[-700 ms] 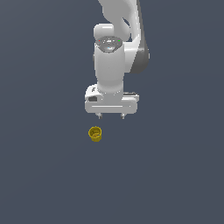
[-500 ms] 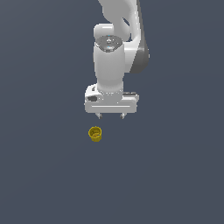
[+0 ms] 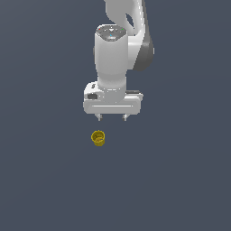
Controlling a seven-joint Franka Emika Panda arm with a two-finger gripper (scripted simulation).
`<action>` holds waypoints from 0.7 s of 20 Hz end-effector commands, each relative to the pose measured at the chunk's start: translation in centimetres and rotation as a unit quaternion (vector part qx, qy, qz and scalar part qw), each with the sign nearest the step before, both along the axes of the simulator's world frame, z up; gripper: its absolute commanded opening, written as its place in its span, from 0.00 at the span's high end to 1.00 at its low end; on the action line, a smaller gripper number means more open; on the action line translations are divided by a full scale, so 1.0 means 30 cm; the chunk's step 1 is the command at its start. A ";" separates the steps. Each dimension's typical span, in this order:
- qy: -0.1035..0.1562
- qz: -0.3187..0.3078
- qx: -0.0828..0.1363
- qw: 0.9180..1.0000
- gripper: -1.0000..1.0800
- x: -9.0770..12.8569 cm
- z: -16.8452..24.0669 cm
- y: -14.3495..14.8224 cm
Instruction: Pick up the object and move it to a goal position.
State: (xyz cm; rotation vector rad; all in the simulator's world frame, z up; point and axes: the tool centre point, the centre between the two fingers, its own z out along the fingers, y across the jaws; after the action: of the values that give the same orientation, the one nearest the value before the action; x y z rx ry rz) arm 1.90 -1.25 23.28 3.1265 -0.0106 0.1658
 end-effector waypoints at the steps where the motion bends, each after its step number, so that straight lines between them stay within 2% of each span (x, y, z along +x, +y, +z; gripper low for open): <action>1: 0.001 0.001 0.000 1.000 0.04 -0.001 -0.008 -0.002; 8: 0.010 0.017 -0.002 1.000 0.04 0.005 -0.082 -0.046; 14: 0.026 0.045 -0.003 0.999 0.04 0.004 -0.215 -0.122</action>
State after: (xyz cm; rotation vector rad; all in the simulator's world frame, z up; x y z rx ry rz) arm 2.09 -4.24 18.01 3.1258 0.1068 0.0992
